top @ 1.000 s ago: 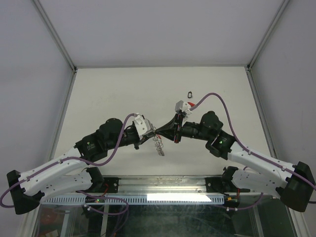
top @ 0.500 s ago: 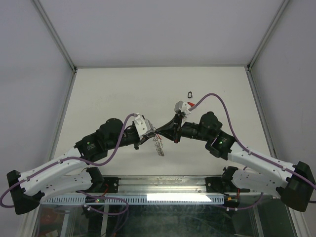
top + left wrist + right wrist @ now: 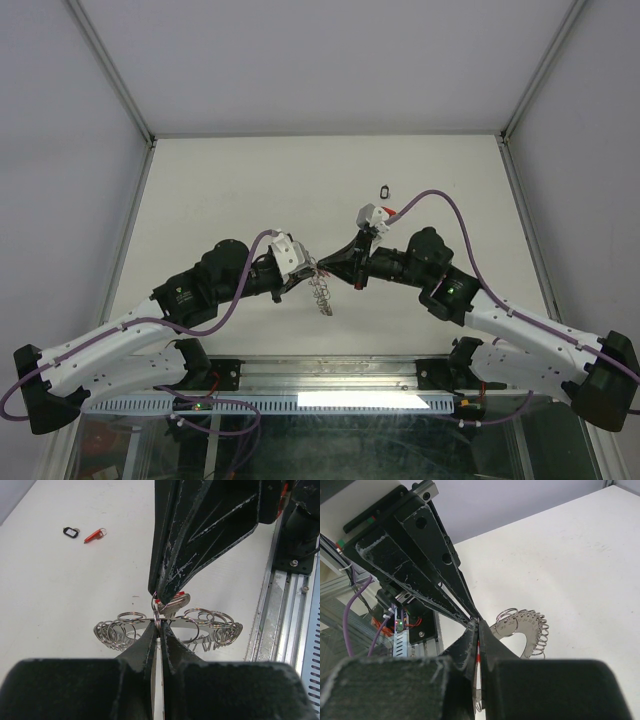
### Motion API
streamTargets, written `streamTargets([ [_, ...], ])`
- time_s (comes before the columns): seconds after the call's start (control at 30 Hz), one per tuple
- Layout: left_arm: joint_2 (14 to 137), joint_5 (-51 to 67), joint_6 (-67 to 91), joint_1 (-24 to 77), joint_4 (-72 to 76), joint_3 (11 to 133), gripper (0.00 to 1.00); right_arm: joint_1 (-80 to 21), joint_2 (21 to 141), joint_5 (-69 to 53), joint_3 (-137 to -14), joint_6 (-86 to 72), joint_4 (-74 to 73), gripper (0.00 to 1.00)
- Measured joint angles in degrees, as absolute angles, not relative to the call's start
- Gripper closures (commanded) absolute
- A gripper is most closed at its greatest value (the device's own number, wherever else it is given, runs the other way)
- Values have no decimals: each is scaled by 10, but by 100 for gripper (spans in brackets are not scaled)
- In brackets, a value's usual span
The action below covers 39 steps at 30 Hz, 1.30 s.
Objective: Put the keys on the keyring
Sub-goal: Insert the key onto the keyring.
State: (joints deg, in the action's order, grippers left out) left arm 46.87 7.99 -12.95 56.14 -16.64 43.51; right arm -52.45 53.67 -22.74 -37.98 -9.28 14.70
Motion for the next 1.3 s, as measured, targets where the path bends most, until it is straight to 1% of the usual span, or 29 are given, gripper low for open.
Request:
streamTargets([
  [1.03, 469, 77, -130, 561, -166, 435, 100, -524, 540, -201, -380, -93, 103, 100],
  [1.1, 469, 77, -130, 561, -166, 435, 100, -524, 541, -201, -380, -93, 101, 97],
  [1.3, 469, 78, -130, 561, -166, 435, 100, -525, 541, -190, -380, -92, 90, 79],
])
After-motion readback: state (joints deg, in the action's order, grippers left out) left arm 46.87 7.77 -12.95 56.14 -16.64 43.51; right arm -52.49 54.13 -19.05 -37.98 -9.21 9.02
